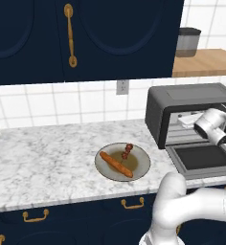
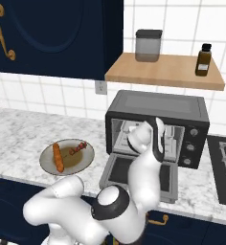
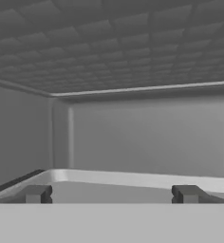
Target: Pick up the kebab skewer and baguette bread, and place them inside the toaster oven. Close the toaster oven door and start by setting the timer.
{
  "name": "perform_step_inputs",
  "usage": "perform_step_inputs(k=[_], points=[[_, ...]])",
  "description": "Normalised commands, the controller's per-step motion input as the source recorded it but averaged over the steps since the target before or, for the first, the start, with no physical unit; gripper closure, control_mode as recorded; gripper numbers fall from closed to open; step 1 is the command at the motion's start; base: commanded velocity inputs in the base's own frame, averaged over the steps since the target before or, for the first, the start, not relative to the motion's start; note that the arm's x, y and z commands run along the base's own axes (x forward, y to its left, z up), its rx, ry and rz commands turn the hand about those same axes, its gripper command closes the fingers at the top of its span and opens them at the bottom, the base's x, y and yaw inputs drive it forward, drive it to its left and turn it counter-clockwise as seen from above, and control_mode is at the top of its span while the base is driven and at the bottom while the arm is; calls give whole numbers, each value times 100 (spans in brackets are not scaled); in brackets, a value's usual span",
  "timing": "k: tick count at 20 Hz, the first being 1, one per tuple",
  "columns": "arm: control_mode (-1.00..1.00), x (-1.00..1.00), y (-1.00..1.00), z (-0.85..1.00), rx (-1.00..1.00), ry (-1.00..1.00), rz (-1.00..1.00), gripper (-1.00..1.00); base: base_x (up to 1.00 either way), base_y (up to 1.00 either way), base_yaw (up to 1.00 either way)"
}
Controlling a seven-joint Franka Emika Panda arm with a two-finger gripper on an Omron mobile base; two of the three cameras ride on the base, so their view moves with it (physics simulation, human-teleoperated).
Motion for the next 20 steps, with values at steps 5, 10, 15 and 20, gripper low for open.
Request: perform_step_inputs(k=[5, 10, 15, 20], points=[[-100, -24, 0, -61, 0, 3, -7, -100, 0, 0, 0], [-100, -59, 0, -73, 0, 6, -3, -100, 0, 0, 0], [-100, -90, 0, -54, 0, 11, 0, -100, 0, 0, 0], [-100, -86, -1, -25, 4, 30, 0, -100, 0, 0, 0]])
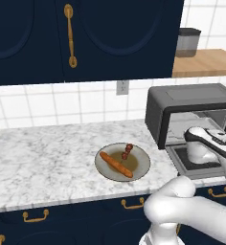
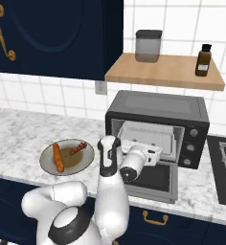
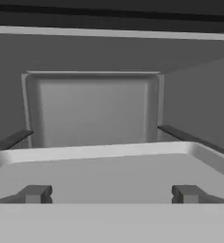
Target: Pick up the kebab skewer and baguette bread, and place them inside the toaster oven. Close the toaster oven door and start by setting the timer.
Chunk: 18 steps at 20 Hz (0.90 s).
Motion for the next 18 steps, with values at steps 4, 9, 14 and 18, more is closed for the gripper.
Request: perform_step_inputs(k=[4, 9, 14, 18], points=[[-100, -85, -17, 3, 12, 45, 0, -100, 0, 0, 0], [-100, -97, 11, 87, 22, 26, 12, -100, 0, 0, 0], [-100, -61, 36, 100, 21, 23, 15, -100, 0, 0, 0], [-100, -76, 37, 89, 23, 39, 12, -100, 0, 0, 0]])
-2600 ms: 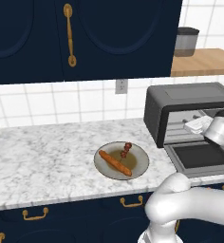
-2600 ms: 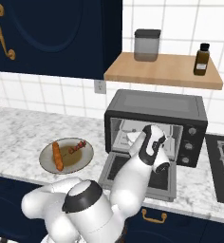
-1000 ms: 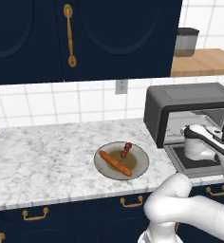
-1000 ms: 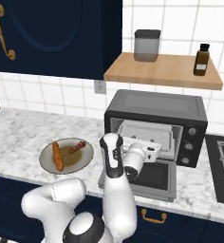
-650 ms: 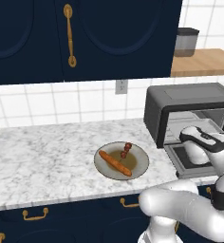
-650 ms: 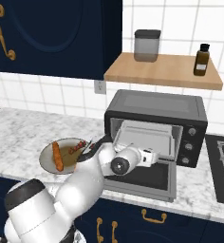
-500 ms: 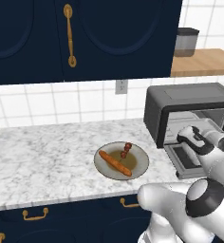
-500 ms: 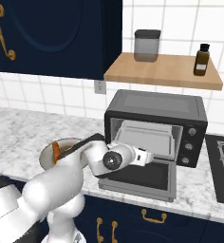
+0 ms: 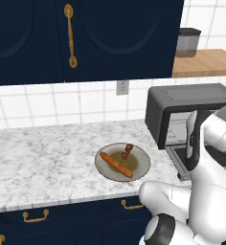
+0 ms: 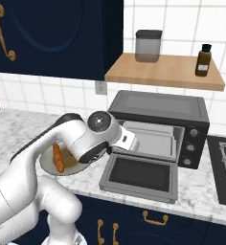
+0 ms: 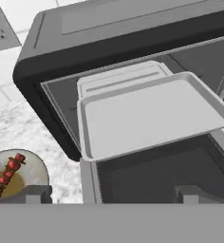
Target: Pick up the kebab skewer and baguette bread, and place them inside the toaster oven. Close the toaster oven door and start by setting the timer.
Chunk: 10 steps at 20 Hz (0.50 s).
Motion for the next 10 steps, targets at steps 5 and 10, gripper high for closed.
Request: perform_step_inputs(k=[5, 10], points=[[-100, -80, 100, 1, 9, 14, 13, -100, 0, 0, 0], [-100, -35, 100, -35, 0, 5, 18, -100, 0, 0, 0]])
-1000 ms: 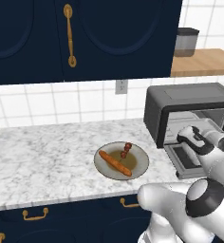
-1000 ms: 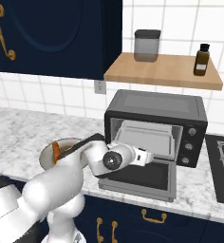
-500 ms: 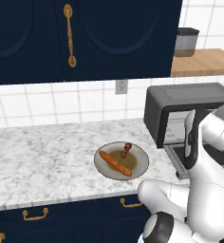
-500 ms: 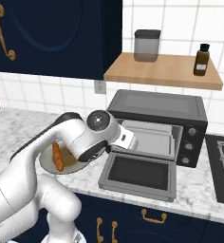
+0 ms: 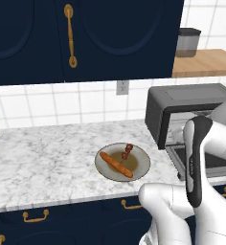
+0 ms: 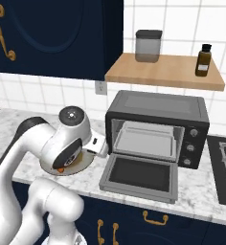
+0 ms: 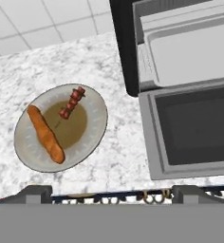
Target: Pick up the kebab skewer and baguette bread, and place them inside the toaster oven. Close the toaster oven door and start by setting the timer.
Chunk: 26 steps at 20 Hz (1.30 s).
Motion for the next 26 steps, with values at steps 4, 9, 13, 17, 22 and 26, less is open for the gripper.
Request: perform_step_inputs(k=[4, 9, 13, 17, 22, 26], points=[[-100, 12, 100, -32, 0, 25, 24, -100, 0, 0, 0], [-100, 37, 100, -19, -4, 6, 24, -100, 0, 0, 0], [-100, 62, 100, -24, -2, 5, 15, -100, 0, 0, 0], [-100, 17, 75, -57, -6, 27, 6, -100, 0, 0, 0], [-100, 15, 20, -43, -4, 18, 6, -100, 0, 0, 0], [-100, 40, -17, -50, -14, 19, 1, -100, 0, 0, 0]])
